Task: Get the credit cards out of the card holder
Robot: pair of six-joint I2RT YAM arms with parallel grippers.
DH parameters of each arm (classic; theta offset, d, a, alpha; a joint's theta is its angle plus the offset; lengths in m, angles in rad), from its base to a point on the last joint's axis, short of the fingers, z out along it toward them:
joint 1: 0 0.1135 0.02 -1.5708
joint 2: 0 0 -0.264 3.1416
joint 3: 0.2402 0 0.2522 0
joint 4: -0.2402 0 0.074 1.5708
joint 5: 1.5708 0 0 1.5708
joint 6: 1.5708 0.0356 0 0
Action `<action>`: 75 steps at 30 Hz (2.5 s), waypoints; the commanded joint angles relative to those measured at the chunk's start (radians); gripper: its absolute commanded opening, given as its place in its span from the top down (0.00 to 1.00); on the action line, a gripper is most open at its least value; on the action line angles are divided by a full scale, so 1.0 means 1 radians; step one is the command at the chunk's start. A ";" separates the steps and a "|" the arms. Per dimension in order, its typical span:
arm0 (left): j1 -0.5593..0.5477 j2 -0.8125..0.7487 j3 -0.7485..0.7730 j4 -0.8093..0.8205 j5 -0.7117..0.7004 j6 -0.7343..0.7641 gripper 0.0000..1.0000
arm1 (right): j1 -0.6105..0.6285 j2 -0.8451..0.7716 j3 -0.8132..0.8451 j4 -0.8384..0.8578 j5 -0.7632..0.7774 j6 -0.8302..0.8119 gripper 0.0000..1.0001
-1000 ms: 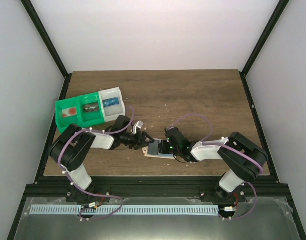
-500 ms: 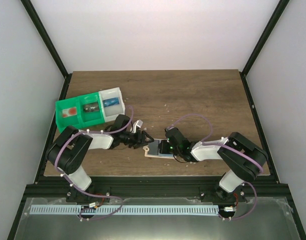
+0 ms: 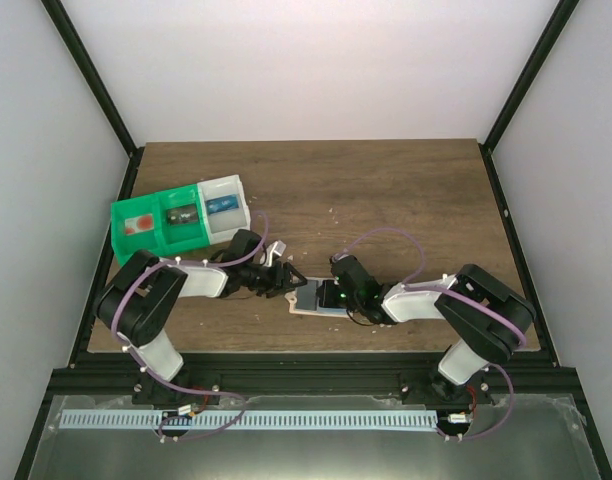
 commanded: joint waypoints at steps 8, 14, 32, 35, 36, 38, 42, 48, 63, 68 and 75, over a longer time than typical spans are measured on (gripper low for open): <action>-0.003 0.019 -0.013 0.063 0.029 -0.016 0.42 | -0.002 0.030 -0.019 -0.031 0.008 0.004 0.99; -0.003 0.018 -0.011 0.069 0.027 -0.025 0.43 | -0.002 0.033 -0.018 -0.029 0.006 0.005 1.00; -0.003 0.033 0.017 0.022 -0.015 0.041 0.42 | -0.002 0.036 -0.018 -0.025 0.004 0.005 1.00; -0.003 0.034 0.010 0.047 0.004 0.024 0.42 | -0.002 0.038 -0.019 -0.024 0.003 0.005 1.00; -0.003 0.034 0.009 0.056 0.011 0.018 0.42 | -0.001 0.037 -0.019 -0.025 0.003 0.006 1.00; -0.003 0.037 0.006 0.072 0.025 0.010 0.42 | -0.002 0.037 -0.017 -0.025 0.003 0.004 0.99; -0.003 0.044 0.009 0.082 0.040 -0.001 0.42 | -0.001 0.037 -0.016 -0.028 0.005 0.003 0.99; -0.003 0.026 0.011 0.086 0.054 -0.015 0.42 | -0.002 0.039 -0.014 -0.026 0.003 0.002 1.00; -0.010 -0.016 -0.005 0.156 0.108 -0.102 0.42 | -0.001 0.025 -0.030 0.022 -0.013 -0.001 0.97; -0.018 -0.022 -0.002 0.162 0.113 -0.117 0.43 | -0.002 0.004 -0.054 0.067 -0.036 -0.006 0.92; -0.026 -0.024 -0.014 0.206 0.129 -0.153 0.57 | -0.002 -0.035 -0.077 0.089 -0.036 -0.008 0.88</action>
